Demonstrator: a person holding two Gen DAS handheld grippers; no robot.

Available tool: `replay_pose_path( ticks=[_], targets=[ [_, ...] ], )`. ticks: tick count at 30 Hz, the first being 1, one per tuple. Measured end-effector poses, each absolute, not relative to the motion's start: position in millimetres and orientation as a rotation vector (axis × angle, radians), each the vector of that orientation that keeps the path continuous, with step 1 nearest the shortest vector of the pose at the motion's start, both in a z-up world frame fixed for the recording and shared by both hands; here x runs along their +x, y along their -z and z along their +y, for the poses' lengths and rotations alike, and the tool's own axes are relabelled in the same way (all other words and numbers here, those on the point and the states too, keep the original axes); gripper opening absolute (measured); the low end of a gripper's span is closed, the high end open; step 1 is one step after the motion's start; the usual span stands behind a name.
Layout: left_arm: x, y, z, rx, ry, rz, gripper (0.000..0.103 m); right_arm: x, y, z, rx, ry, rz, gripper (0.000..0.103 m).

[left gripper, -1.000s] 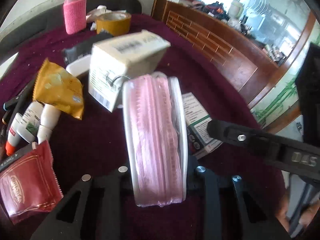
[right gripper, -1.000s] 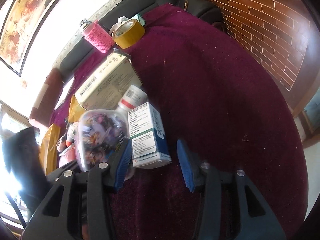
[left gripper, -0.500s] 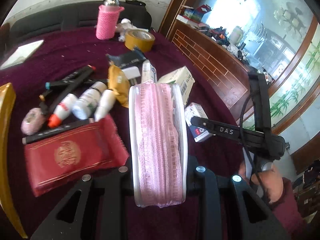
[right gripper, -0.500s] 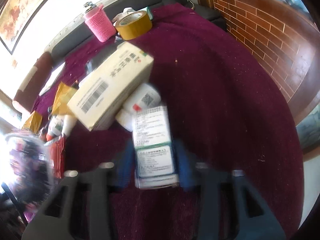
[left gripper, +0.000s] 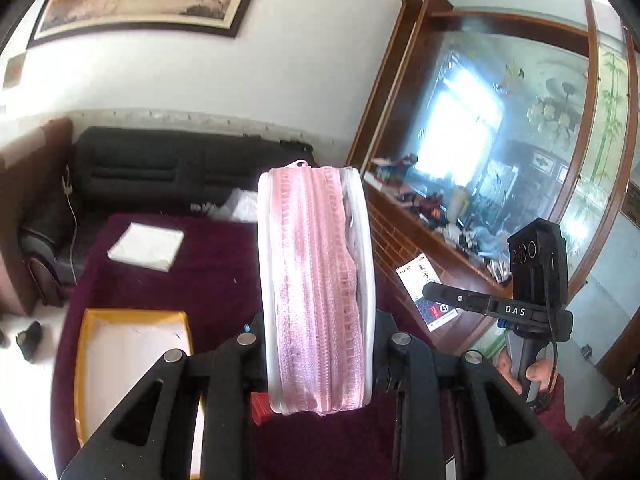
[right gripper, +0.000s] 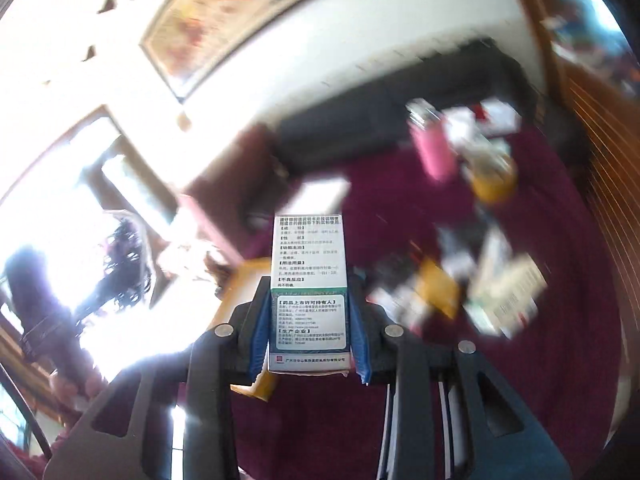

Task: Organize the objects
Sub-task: 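Carry the pencil case and medicine box into the yellow-rimmed tray and open both grippers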

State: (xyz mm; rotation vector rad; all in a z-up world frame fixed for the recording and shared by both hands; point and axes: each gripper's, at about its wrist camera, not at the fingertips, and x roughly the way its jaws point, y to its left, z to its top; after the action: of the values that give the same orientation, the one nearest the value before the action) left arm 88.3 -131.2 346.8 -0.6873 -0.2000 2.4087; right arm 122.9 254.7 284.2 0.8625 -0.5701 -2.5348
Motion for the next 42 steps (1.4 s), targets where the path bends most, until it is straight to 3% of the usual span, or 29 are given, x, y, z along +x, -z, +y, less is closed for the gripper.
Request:
replay_pose_path(
  ticks=[7,10,12,15,25,28,32,42],
  targets=[
    [91,-493,-173,-0.480,-2.695,-0.057,0.025,96,-468,183,0.651,2.608,-0.308,0.032],
    [69,-519,-184,-0.447,-2.807,0.004,0.025,63,-529,163,0.649,2.677,-0.276,0.032],
    [51,-510,-194,-0.451,-2.829,-0.007,0.025,43,-536,150,0.662,2.708,-0.258,0.032],
    [14,-454,-206,-0.553,-2.808,-0.059,0.025,13,-483,114,0.776,2.645,-0.258,0.032],
    [-118,-147,-208,-1.069,-2.683,-0.167,0.025,-72,-144,21,1.308,2.254,-0.392,0.032],
    [-134,-73,-198,-1.230,-2.626,-0.194,0.025,-93,-94,10,1.382,2.252,-0.401,0.032],
    [-159,-16,-180,-1.364,-2.571,-0.202,0.025,-124,-66,-3,1.459,2.272,-0.365,0.032],
    [-180,-12,-184,-1.423,-2.582,-0.214,0.025,-155,-56,-8,1.515,2.390,-0.271,0.032]
  ],
)
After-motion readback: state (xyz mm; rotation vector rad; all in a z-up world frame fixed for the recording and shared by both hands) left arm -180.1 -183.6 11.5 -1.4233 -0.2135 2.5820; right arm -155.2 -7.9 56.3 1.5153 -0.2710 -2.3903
